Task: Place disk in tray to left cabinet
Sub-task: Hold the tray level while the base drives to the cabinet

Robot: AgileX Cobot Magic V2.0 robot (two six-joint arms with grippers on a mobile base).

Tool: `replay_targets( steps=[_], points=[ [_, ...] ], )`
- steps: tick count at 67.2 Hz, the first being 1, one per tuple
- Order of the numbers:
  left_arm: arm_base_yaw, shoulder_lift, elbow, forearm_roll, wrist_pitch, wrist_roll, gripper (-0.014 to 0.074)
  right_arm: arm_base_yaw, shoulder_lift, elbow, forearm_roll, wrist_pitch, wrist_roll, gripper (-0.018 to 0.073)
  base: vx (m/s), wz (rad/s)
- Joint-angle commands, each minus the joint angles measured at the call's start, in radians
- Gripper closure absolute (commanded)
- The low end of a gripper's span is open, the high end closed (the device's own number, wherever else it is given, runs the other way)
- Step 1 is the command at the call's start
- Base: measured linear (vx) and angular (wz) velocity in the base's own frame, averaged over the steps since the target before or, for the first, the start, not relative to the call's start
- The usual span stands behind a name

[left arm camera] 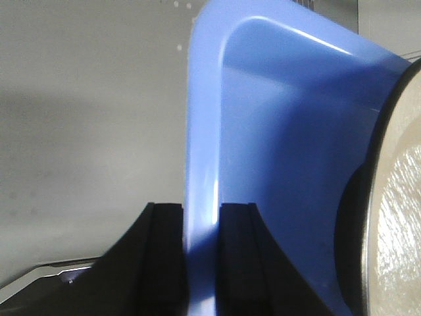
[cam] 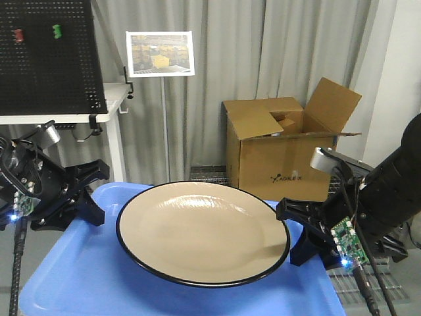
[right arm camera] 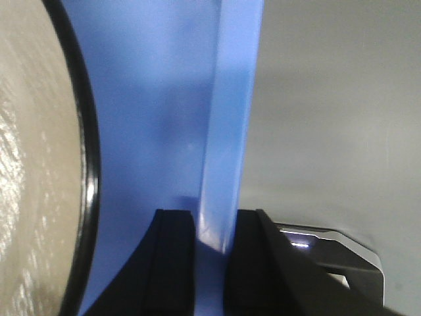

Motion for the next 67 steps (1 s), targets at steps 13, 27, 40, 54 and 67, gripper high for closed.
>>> replay_targets(
  steps=[13, 27, 40, 54, 67],
  points=[
    [-0.022, -0.04, -0.037, -0.157, -0.037, -0.019, 0.0597, 0.013, -0.048, -0.041, 0.126, -0.073, -0.011, 0.0563, 0.51, -0.1],
    [-0.022, -0.04, -0.037, -0.157, -0.037, -0.019, 0.0597, 0.013, -0.048, -0.041, 0.126, -0.073, -0.011, 0.0563, 0.47, -0.17],
    [-0.022, -0.04, -0.037, -0.157, -0.037, -0.019, 0.0597, 0.013, -0.048, -0.041, 0.126, -0.072, -0.011, 0.0563, 0.43, -0.33],
    [-0.022, -0.04, -0.037, -0.157, -0.037, -0.019, 0.0597, 0.013, -0.048, -0.041, 0.126, -0.073, -0.011, 0.0563, 0.39, -0.5],
    [-0.022, -0.04, -0.037, -0.157, -0.037, -0.019, 0.0597, 0.013, -0.048, -0.041, 0.126, -0.073, -0.011, 0.0563, 0.34, -0.69]
  ],
)
